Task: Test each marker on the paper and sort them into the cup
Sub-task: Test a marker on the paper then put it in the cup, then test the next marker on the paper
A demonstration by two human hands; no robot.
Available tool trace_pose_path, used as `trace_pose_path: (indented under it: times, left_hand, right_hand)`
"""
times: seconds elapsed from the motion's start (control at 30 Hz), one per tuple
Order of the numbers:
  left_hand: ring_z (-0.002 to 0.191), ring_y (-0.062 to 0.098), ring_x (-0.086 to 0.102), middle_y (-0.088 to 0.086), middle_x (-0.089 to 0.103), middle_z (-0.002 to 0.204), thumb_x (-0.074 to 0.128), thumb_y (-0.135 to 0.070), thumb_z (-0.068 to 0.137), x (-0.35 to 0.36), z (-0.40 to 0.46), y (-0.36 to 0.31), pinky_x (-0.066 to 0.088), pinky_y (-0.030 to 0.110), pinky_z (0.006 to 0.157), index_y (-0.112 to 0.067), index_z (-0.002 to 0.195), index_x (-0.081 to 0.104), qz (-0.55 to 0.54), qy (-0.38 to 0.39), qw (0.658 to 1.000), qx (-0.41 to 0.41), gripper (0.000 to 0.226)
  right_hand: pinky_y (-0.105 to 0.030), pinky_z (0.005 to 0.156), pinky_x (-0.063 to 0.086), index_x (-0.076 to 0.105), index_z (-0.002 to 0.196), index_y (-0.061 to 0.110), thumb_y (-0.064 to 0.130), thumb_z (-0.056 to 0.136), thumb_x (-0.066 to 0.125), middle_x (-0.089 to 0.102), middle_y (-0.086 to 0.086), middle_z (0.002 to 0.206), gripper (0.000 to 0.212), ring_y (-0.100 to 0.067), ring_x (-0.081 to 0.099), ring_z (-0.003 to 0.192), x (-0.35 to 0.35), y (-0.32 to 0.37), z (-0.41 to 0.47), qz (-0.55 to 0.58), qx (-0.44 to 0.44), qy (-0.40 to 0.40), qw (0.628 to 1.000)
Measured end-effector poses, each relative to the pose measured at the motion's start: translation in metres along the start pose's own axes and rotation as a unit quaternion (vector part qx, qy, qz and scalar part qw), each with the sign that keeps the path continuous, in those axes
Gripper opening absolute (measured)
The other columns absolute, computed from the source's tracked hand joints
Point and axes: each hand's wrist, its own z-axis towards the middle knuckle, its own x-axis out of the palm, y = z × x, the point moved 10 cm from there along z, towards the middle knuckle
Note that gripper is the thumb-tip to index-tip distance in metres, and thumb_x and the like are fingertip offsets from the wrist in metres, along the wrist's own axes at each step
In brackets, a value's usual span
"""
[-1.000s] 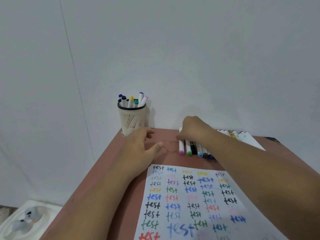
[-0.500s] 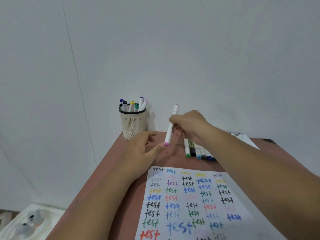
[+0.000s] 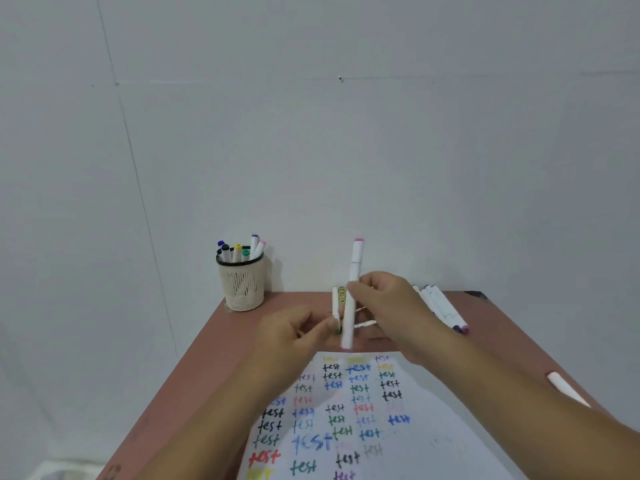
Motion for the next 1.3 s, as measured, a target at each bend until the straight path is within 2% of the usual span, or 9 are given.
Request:
trace_pose_path:
  times: [0.2, 0.3, 0.4, 0.5, 0.67, 0.9, 1.0, 1.13, 1.3]
  left_hand:
    - [0.124, 0.011, 0.047, -0.006, 0.053, 0.137, 0.073, -0.035, 0.086, -0.028, -0.008, -0.075, 0.041, 0.027, 0.1, -0.024, 0.128, 0.062, 0.323, -0.08, 0.914, 0.233, 0.045]
    - [0.116, 0.018, 0.057, -0.003, 0.062, 0.128, 0.058, -0.037, 0.096, -0.005, -0.009, -0.097, 0.046, 0.031, 0.094, -0.021, 0.129, 0.063, 0.391, 0.01, 0.877, 0.279, 0.037]
    - [0.099, 0.008, 0.054, -0.012, 0.06, 0.109, 0.039, -0.039, 0.104, 0.01, -0.009, -0.086, 0.039, 0.023, 0.077, -0.027, 0.13, 0.058, 0.345, 0.079, 0.911, 0.211, 0.034]
    - [0.079, 0.008, 0.047, -0.014, 0.049, 0.085, 0.03, -0.047, 0.103, 0.01, -0.015, -0.08, 0.038, 0.025, 0.067, -0.025, 0.109, 0.059, 0.23, 0.042, 0.954, 0.187, 0.036]
    - [0.064, 0.008, 0.043, -0.012, 0.044, 0.066, 0.033, -0.049, 0.104, 0.024, -0.029, -0.075, 0.031, 0.02, 0.056, -0.041, 0.076, 0.046, 0.111, 0.011, 0.987, 0.12, 0.032]
    - [0.064, 0.022, 0.047, 0.004, 0.056, 0.073, 0.046, -0.061, 0.096, 0.042, -0.048, -0.067, 0.042, 0.046, 0.062, -0.039, 0.103, 0.068, -0.064, 0.046, 0.996, 0.053, 0.032]
    - [0.06, 0.0, 0.043, -0.019, 0.049, 0.066, 0.035, -0.078, 0.088, 0.042, -0.056, -0.054, 0.036, 0.029, 0.064, -0.05, 0.111, 0.061, -0.101, 0.05, 0.994, 0.013, 0.044]
    - [0.067, -0.007, 0.048, -0.015, 0.063, 0.099, 0.037, -0.099, 0.061, 0.047, -0.045, -0.031, 0.037, 0.018, 0.066, -0.039, 0.133, 0.052, -0.017, 0.058, 0.998, -0.009, 0.095]
    - [0.117, 0.001, 0.043, -0.011, 0.044, 0.132, 0.052, -0.083, 0.075, 0.082, -0.083, -0.023, 0.038, 0.027, 0.094, -0.042, 0.15, 0.022, 0.114, 0.24, 0.962, -0.06, 0.091]
  right_hand:
    - [-0.027, 0.056, 0.054, 0.077, 0.086, 0.031, 0.035, 0.087, 0.083, 0.066, 0.006, 0.068, 0.007, -0.011, 0.06, 0.055, -0.017, 0.035, -0.031, -0.253, -0.074, 0.071, 0.962]
    - [-0.025, 0.057, 0.047, 0.08, 0.084, 0.034, 0.036, 0.082, 0.088, 0.07, 0.007, 0.072, 0.008, -0.005, 0.054, 0.048, -0.025, 0.052, -0.045, -0.295, -0.103, 0.077, 0.947]
    - [-0.029, 0.059, 0.048, 0.082, 0.09, 0.023, 0.02, 0.083, 0.086, 0.069, 0.002, 0.07, 0.008, -0.012, 0.058, 0.054, -0.041, 0.058, -0.055, -0.219, -0.109, 0.055, 0.968]
    - [-0.028, 0.063, 0.059, 0.075, 0.096, 0.003, -0.001, 0.084, 0.081, 0.072, -0.012, 0.077, 0.014, -0.021, 0.07, 0.065, -0.052, 0.041, -0.065, 0.043, -0.061, 0.037, 0.997]
    - [-0.029, 0.073, 0.062, 0.069, 0.105, 0.0, -0.001, 0.079, 0.078, 0.069, -0.01, 0.081, 0.027, -0.021, 0.07, 0.074, -0.041, 0.012, -0.085, 0.274, -0.069, 0.032, 0.959]
    - [-0.041, 0.083, 0.061, 0.067, 0.105, 0.007, 0.012, 0.103, 0.063, 0.068, 0.0, 0.076, 0.007, -0.017, 0.064, 0.075, -0.044, 0.013, -0.097, 0.147, -0.119, -0.028, 0.982]
    - [-0.035, 0.071, 0.06, 0.057, 0.105, 0.008, 0.014, 0.107, 0.054, 0.073, -0.014, 0.09, 0.008, -0.019, 0.065, 0.07, -0.055, 0.014, -0.097, 0.175, -0.11, -0.066, 0.976]
    - [-0.031, 0.063, 0.061, 0.052, 0.114, 0.003, 0.008, 0.105, 0.055, 0.074, -0.02, 0.087, 0.01, -0.021, 0.067, 0.067, -0.073, -0.01, -0.092, 0.234, -0.074, -0.109, 0.963]
    - [-0.031, 0.075, 0.06, 0.057, 0.117, 0.011, -0.003, 0.09, 0.075, 0.069, -0.01, 0.085, 0.035, -0.017, 0.067, 0.072, -0.071, -0.053, -0.096, 0.18, -0.04, -0.1, 0.978]
